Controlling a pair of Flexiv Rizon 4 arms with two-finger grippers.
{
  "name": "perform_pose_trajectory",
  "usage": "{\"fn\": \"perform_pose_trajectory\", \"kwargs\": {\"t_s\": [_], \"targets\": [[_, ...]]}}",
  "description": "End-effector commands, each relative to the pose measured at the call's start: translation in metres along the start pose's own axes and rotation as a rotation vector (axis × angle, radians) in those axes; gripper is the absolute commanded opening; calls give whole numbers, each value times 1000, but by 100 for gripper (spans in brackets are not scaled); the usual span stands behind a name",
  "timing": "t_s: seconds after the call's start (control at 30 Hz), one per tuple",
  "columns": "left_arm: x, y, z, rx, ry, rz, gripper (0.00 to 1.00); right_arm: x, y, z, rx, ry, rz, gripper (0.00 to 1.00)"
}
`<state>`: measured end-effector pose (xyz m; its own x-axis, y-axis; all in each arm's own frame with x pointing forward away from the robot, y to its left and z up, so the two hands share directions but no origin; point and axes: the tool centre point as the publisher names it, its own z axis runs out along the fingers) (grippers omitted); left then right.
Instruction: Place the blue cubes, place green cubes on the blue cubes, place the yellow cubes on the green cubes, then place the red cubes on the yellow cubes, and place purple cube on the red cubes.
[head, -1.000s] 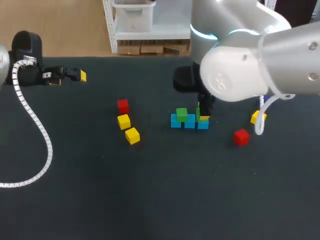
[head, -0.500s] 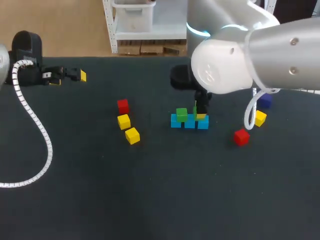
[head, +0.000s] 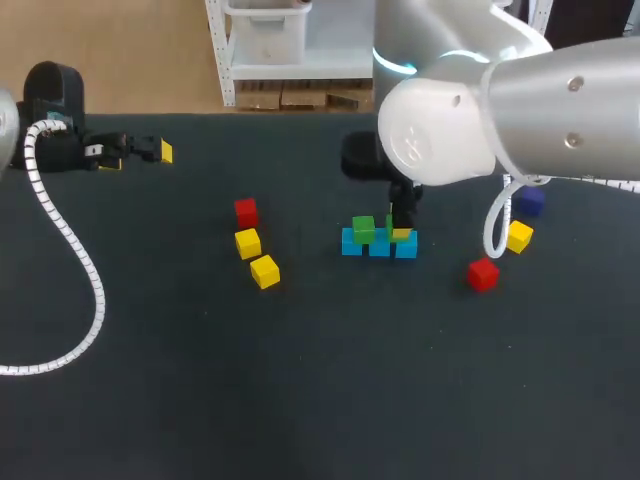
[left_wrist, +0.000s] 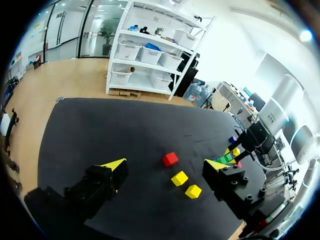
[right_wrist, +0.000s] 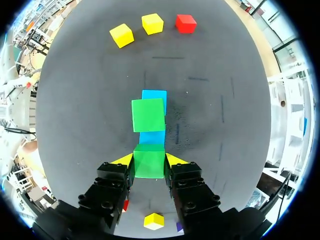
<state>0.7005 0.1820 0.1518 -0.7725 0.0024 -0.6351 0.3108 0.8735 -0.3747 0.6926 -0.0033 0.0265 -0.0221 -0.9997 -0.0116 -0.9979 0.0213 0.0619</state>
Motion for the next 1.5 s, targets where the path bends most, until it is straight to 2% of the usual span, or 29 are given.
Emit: {"fn": "perform_pose_trajectory", "kwargs": {"t_s": [0.03, 0.57, 0.67, 0.73, 1.13, 1.17, 1.2, 1.5], "targets": [[1, 2, 0, 10, -6, 2, 100, 0, 0, 0, -5, -2, -2, 0], [1, 2, 0, 10, -6, 2, 100, 1, 0, 2, -6, 3, -2, 0], [1, 2, 0, 10, -6, 2, 100, 1, 0, 2, -8, 5, -1, 26], [1, 2, 0, 10, -6, 2, 100, 1, 0, 3, -9, 5, 0, 31], [1, 2, 0, 10, -6, 2, 100, -2, 2, 4, -12, -3, 1, 45], [1, 2, 0, 10, -6, 2, 100, -2, 2, 4, -17, -11, 2, 60], [1, 2, 0, 10, -6, 2, 100, -2, 3, 3, -17, -12, 1, 100], [1, 2, 0, 10, -6, 2, 100, 3, 3, -8, -18, -30, 18, 100]]}}
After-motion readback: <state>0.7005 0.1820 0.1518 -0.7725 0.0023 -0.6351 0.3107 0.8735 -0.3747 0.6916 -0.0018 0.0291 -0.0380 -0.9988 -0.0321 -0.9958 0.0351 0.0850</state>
